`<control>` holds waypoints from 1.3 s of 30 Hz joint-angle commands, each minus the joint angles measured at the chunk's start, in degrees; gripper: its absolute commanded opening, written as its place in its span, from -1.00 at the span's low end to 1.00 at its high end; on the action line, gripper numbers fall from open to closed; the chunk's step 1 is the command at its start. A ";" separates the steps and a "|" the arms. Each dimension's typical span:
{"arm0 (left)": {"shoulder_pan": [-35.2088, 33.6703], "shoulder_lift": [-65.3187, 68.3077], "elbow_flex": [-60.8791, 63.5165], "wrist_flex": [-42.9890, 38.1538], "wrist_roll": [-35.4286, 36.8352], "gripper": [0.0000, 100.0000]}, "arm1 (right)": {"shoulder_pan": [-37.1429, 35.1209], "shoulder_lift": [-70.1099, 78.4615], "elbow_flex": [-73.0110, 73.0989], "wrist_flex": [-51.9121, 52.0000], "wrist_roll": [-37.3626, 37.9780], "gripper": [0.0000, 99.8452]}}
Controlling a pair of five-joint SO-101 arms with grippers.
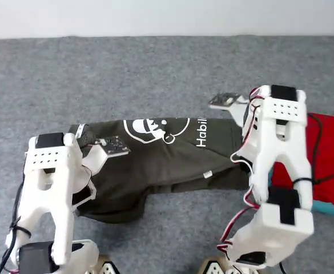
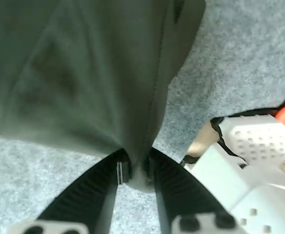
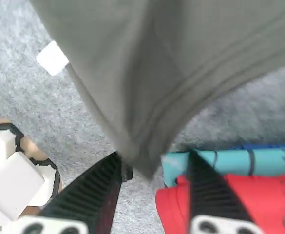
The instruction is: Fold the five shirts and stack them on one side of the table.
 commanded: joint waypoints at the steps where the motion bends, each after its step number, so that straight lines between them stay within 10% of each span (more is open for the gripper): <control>1: 0.09 -1.93 -3.56 1.49 1.67 -0.82 | 0.57 -6.20 -0.35 2.07 -1.23 -0.55; 16: -2.73 -5.19 -13.23 1.23 5.45 -0.79 | -0.31 -15.16 -0.09 -1.98 -1.49 -0.55; 29: 1.85 -5.63 -5.76 -28.48 30.95 -0.99 | -12.18 6.11 -0.35 -27.12 -23.21 -0.97; 39: 1.32 5.54 -0.66 -36.22 28.40 -0.99 | -8.31 25.89 -15.91 -33.19 -24.00 -0.97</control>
